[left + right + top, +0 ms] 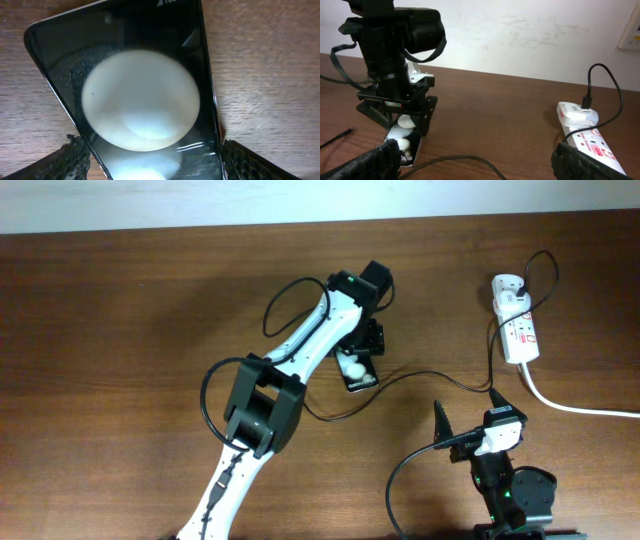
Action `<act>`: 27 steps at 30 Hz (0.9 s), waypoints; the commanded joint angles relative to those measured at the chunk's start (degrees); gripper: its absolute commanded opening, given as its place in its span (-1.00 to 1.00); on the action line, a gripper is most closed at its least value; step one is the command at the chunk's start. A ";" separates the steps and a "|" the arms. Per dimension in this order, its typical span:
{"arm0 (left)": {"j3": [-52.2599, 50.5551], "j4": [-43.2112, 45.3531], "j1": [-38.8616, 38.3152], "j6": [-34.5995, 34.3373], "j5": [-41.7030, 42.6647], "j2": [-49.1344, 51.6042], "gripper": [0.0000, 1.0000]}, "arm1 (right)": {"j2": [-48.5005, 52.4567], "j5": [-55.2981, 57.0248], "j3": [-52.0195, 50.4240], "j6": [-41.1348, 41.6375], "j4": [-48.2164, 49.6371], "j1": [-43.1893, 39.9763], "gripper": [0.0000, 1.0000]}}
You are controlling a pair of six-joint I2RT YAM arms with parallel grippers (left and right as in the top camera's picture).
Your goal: Plug charger to phone and switch on socket
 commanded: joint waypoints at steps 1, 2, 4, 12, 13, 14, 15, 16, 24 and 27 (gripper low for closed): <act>-0.57 -2.56 3.48 9.99 -3.06 3.74 0.81 | -0.13 -0.50 -0.31 0.46 -0.33 0.04 0.97; -0.57 -3.82 4.57 10.23 -6.14 3.74 0.83 | -0.13 -0.48 -0.31 0.46 -0.33 0.04 0.97; -0.57 -4.66 5.99 14.03 -10.75 3.74 0.87 | -0.13 -0.48 -0.31 0.46 -0.33 0.04 0.97; -0.61 -6.88 11.98 16.63 -17.64 3.74 0.98 | -0.13 -0.48 -0.31 0.46 -0.33 0.04 0.97; -0.61 -7.54 12.37 16.61 -14.69 3.74 0.99 | -0.13 -0.48 -0.31 0.46 -0.33 0.04 0.97; -0.61 -7.67 12.70 16.57 -9.42 3.74 1.00 | -0.13 -0.48 -0.31 0.46 -0.33 0.04 0.97; -0.61 -8.09 12.72 16.26 -2.12 3.74 0.88 | -0.13 -0.48 -0.31 0.46 -0.33 0.04 0.97; -0.61 -9.40 12.72 11.15 -0.35 3.74 0.83 | -0.13 -0.48 -0.31 0.46 -0.33 0.04 0.97; 20.85 -22.82 14.38 -6.54 -2.51 3.74 0.98 | -0.13 -0.48 -0.31 0.46 -0.33 0.04 0.97; 21.88 -25.57 12.81 -16.68 0.35 3.74 0.98 | -0.13 -0.48 -0.31 0.46 -0.33 0.04 0.97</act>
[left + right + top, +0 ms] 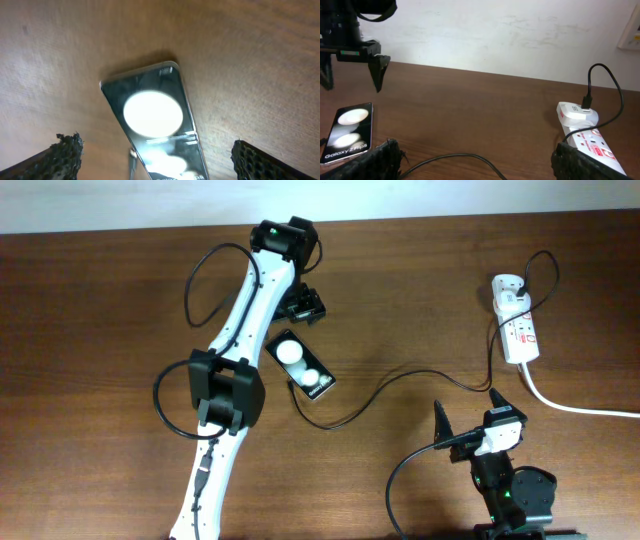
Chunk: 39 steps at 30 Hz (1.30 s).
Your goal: Plug charger to phone and switch on socket
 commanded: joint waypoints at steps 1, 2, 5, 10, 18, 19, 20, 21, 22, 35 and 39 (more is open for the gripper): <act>0.87 -0.59 -1.88 -11.08 3.54 -0.22 0.98 | -0.13 -0.48 -0.31 0.50 -0.33 0.04 0.97; 0.87 -0.59 -2.54 -12.07 2.99 -0.22 0.98 | -0.13 -0.48 -0.31 0.50 -0.33 0.04 0.97; 0.87 -0.59 -3.89 -13.25 2.27 -0.22 0.98 | -0.13 -0.48 -0.31 0.50 -0.33 0.04 0.97; -0.79 -0.59 -4.87 -14.38 2.56 -0.22 0.98 | -0.13 -0.48 -0.31 0.50 -0.33 0.04 0.97; -10.36 0.79 -2.32 -18.21 0.70 -0.22 0.98 | -0.13 -0.48 -0.31 0.50 -0.33 0.04 0.97; -12.17 1.60 -1.77 -17.99 0.87 -0.22 0.98 | -0.13 -0.48 -0.31 0.50 -0.33 0.04 0.97; -13.35 2.12 -1.64 -17.92 0.94 -0.22 0.98 | -0.13 -0.48 -0.31 0.48 -0.33 0.04 0.97; -14.51 2.58 -1.68 -17.09 0.90 -0.22 0.98 | -0.13 -0.48 -0.31 0.48 -0.33 0.04 0.97; -15.43 2.93 -1.70 -16.46 0.92 -0.22 0.98 | -0.13 -0.48 -0.31 0.50 -0.33 0.04 0.97; -37.86 19.71 -1.68 -10.40 8.83 -0.22 0.98 | -0.13 -0.48 -0.31 0.50 -0.33 0.04 0.97; -38.58 20.83 -0.96 -8.09 5.92 -0.22 0.98 | -0.13 -0.48 -0.31 0.50 -0.33 0.04 0.97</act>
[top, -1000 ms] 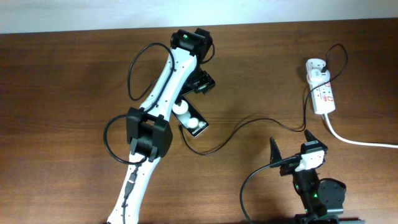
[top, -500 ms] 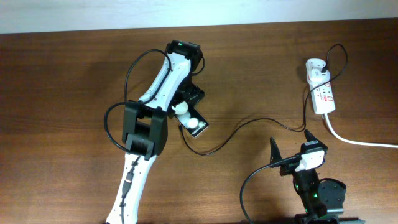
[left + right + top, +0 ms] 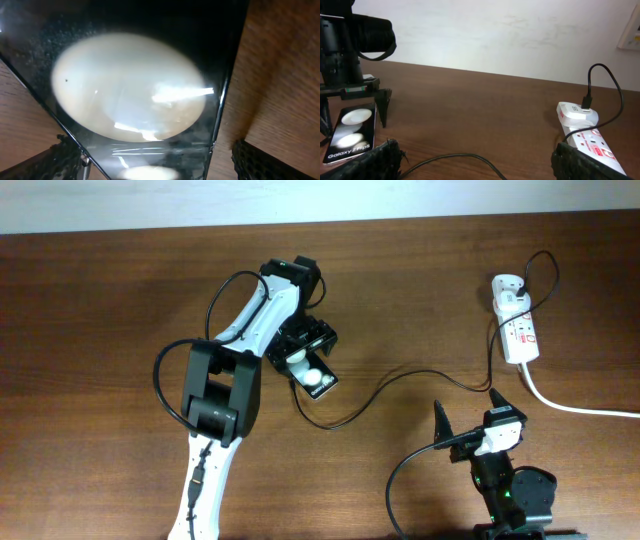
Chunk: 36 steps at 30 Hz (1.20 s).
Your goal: Plug charger to phone and switch on socket
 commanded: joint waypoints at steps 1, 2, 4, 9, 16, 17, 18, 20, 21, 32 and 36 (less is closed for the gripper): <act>-4.98 2.19 0.46 5.44 -9.53 8.31 0.98 | -0.13 -0.48 -0.31 0.48 -0.33 0.04 0.97; -4.98 2.69 0.66 7.37 -11.32 8.31 0.98 | -0.13 -0.48 -0.31 0.46 -0.33 0.04 0.97; -4.98 3.04 1.29 7.89 -18.23 8.31 0.96 | -0.13 -0.48 -0.31 0.48 -0.33 0.04 0.97; -4.98 5.53 1.60 8.92 -26.32 8.31 0.82 | -0.13 -0.48 -0.31 0.48 -0.33 0.04 0.97; -4.96 7.06 2.01 8.92 -27.82 8.31 0.74 | -0.13 -0.48 -0.31 0.48 -0.33 0.04 0.98; -4.96 7.78 2.62 8.92 -29.29 8.31 0.74 | -0.13 -0.48 -0.31 0.48 -0.33 0.04 0.97; -4.96 8.70 3.54 8.92 -30.53 8.31 0.74 | -0.13 -0.48 -0.31 0.46 -0.33 0.04 0.97; -4.96 10.51 6.23 8.92 -30.38 8.31 0.68 | -0.13 -0.48 -0.31 0.48 -0.33 0.04 0.97; -4.96 10.56 6.91 8.90 -29.51 8.31 0.69 | -0.13 -0.48 -0.31 0.48 -0.33 0.04 0.97; 1.81 4.39 4.63 13.49 -16.83 -9.84 0.98 | -0.13 -0.48 -0.31 0.48 -0.33 0.04 0.97; 0.52 3.37 -2.62 5.27 -13.05 -11.43 0.98 | -0.13 -0.48 -0.31 0.48 -0.33 0.04 0.97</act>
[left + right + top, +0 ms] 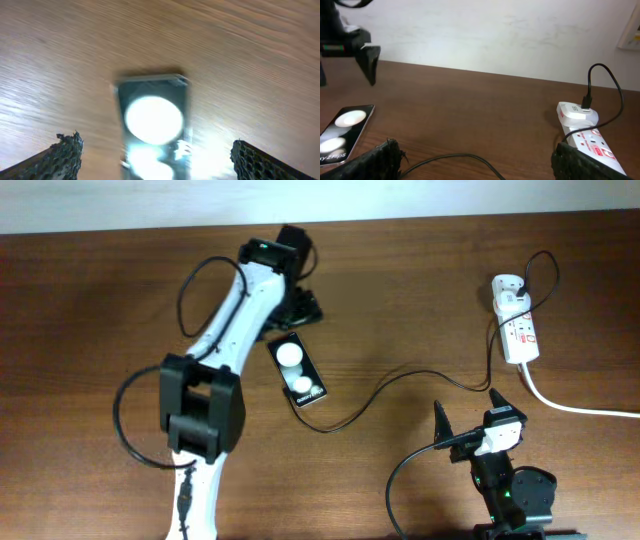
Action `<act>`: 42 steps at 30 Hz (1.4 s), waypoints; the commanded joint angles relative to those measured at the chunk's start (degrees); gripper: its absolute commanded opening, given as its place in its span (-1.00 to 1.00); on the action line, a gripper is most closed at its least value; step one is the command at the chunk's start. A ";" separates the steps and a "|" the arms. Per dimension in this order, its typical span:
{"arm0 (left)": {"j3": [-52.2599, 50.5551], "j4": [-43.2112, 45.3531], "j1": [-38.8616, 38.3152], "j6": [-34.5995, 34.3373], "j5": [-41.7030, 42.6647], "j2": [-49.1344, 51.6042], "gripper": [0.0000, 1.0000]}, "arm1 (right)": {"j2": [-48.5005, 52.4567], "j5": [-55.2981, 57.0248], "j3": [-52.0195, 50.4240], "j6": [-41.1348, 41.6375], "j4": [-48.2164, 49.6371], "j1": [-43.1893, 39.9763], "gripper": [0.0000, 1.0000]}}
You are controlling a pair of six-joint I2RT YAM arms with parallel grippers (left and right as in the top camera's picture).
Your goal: Plug charger to phone and switch on socket
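Note:
The black folded phone (298, 372) lies flat mid-table, two lamp glares on its screen; it also shows blurred in the left wrist view (152, 125) and at the right wrist view's left edge (342, 131). A black charger cable (420, 376) runs from the phone's near end to the white adapter (507, 285) in the white power strip (520, 332). Whether the plug is seated cannot be told. My left gripper (298, 310) hangs open above the table just beyond the phone, holding nothing. My right gripper (468, 430) rests open near the front edge, over the cable (465, 158).
The power strip's white lead (580, 408) runs off the right edge. The strip and adapter (580, 116) stand at the right in the right wrist view, with a pale wall (495, 30) behind the table's far edge.
My left gripper was low over the phone with its fingers either side; now it is lifted and farther back, still open. The phone has turned a little and sits slightly left.
My left gripper stood low over the phone near mid-table. Then the phone lay farther left and turned, with the gripper raised behind it. Then the gripper was down round the phone again. Now it is raised, the phone slightly turned. The right arm stayed still.

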 commanded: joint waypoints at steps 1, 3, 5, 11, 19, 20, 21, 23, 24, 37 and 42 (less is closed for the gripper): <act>-2.38 1.84 -4.46 -7.26 1.11 -0.66 0.98 | -0.13 -0.48 -0.31 0.46 -0.33 0.04 0.97; -8.22 2.08 -5.57 -11.63 0.55 -0.66 0.98 | -0.13 -0.48 -0.31 0.44 -0.33 0.04 0.97; -14.67 6.84 -4.85 -12.44 3.48 -0.66 0.98 | -0.13 -0.50 -0.31 0.46 -0.33 0.04 0.97; -20.39 13.20 -4.33 -12.46 3.91 -0.66 0.98 | -0.13 -0.48 -0.31 0.46 -0.33 0.04 0.97; -22.69 11.96 -4.33 -12.41 -1.73 -6.97 0.98 | -0.13 -0.48 -0.31 0.46 -0.33 0.04 0.97; -24.15 13.03 -4.33 -12.41 -1.66 -6.97 0.98 | -0.13 -0.48 -0.31 0.44 -0.33 0.04 0.97; -25.42 13.68 -4.33 -12.41 -1.68 -6.97 0.99 | -0.13 -0.48 -0.31 0.46 -0.33 0.04 0.97; -28.20 15.96 -4.20 -12.13 -1.70 -6.97 0.98 | -0.13 -0.48 -0.31 0.46 -0.33 0.04 0.97; -29.77 18.08 -3.91 -10.75 -1.46 -6.97 0.98 | -0.13 -0.48 -0.31 0.46 -0.33 0.04 0.97; -36.41 27.96 -2.95 -8.35 0.26 -6.95 0.81 | -0.13 -0.48 -0.31 0.46 -0.33 0.04 0.97; -36.70 28.79 -2.95 -8.35 0.28 -6.95 0.68 | -0.13 -0.48 -0.31 0.46 -0.33 0.04 0.97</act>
